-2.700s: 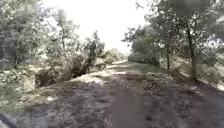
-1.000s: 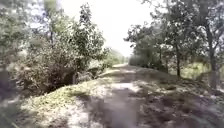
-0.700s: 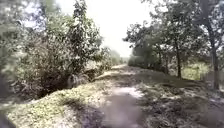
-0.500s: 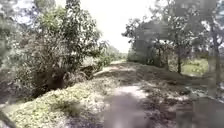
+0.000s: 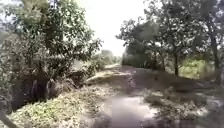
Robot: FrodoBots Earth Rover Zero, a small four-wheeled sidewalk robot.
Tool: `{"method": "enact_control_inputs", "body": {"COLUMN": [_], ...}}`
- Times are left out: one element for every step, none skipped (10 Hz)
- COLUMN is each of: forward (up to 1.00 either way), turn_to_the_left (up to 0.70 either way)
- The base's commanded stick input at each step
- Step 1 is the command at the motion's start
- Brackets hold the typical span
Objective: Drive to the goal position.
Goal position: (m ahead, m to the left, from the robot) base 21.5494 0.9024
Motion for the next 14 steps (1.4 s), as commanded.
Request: {"method": "enact_control_inputs", "body": {"forward": [0.85, 0.85, 0.85, 0.85, 0.85, 0.85, 0.85, 0.85, 0.85, 0.85, 0.85, 0.85, 0.85, 0.85], "turn_to_the_left": [-0.21, 0.0, 0.0, 0.0, -0.02, -0.31, -0.31, -0.23, 0.0, 0.0, 0.0, 0.0, 0.0, 0.0]}}
